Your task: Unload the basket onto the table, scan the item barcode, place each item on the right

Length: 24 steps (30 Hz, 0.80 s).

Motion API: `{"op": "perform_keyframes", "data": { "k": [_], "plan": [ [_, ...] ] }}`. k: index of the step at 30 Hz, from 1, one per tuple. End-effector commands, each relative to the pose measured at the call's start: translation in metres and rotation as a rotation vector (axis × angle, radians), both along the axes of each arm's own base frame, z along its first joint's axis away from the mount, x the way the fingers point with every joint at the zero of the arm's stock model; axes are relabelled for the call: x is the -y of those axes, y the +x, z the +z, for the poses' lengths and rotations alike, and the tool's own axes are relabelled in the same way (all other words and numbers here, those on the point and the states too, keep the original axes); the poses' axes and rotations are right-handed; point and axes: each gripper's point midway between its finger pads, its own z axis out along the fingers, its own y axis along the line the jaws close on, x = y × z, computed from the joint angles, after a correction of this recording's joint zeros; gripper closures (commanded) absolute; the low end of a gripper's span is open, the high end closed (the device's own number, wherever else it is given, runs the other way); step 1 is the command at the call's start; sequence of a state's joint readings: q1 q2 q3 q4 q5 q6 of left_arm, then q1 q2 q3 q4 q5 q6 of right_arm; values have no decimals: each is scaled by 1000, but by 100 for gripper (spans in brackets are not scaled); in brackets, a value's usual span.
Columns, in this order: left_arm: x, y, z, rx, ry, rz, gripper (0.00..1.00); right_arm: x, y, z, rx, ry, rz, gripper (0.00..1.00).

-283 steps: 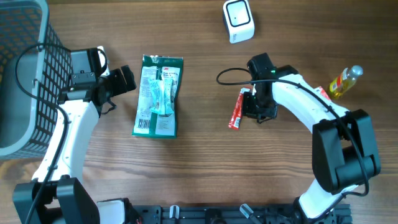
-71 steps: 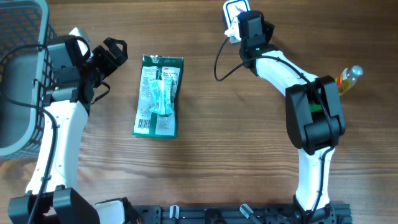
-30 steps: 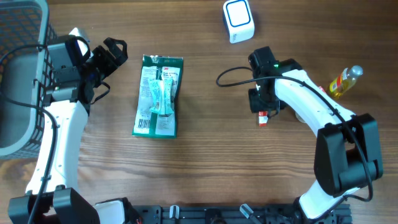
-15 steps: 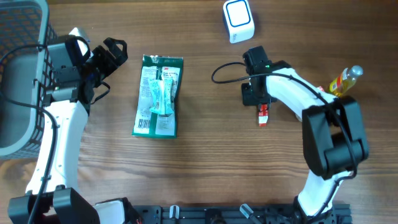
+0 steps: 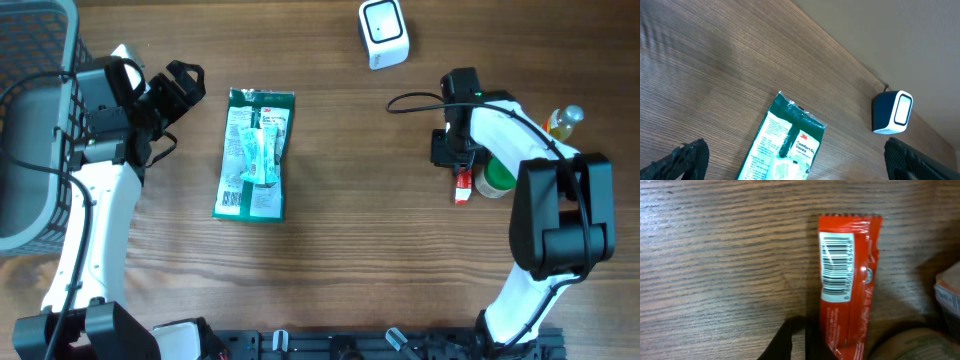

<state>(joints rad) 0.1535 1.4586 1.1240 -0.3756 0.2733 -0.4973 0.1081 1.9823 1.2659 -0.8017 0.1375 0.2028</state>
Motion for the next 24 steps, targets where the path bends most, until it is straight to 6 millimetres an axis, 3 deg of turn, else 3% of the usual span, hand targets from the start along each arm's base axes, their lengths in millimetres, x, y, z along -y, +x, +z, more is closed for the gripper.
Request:
{"op": "perform_keyframes", "data": {
  "k": [1,3,6,7,10,12,16,22,24],
  "plan": [
    [-4,0,3,9,22,-3,0,-42,-7,-17,-63,216,56,84],
    [-4,0,3,9,22,-3,0,-95,0,-1,-56,449,30,82],
    [-4,0,3,9,22,-3,0,-166,4,13,-13,617,104,79],
    [-4,0,3,9,22,-3,0,-184,6,16,10,644,145,76],
    [-4,0,3,9,22,-3,0,-266,7,31,141,718,327,69],
    [-4,0,3,9,22,-3,0,-296,9,38,213,721,334,63],
    [-4,0,3,9,22,-3,0,-317,18,48,280,753,276,56],
    [-3,0,3,10,16,-4,0,-298,18,41,236,731,242,59],
    [3,-15,-12,-78,-10,-25,0,-292,15,41,205,755,273,59]
  ]
}}
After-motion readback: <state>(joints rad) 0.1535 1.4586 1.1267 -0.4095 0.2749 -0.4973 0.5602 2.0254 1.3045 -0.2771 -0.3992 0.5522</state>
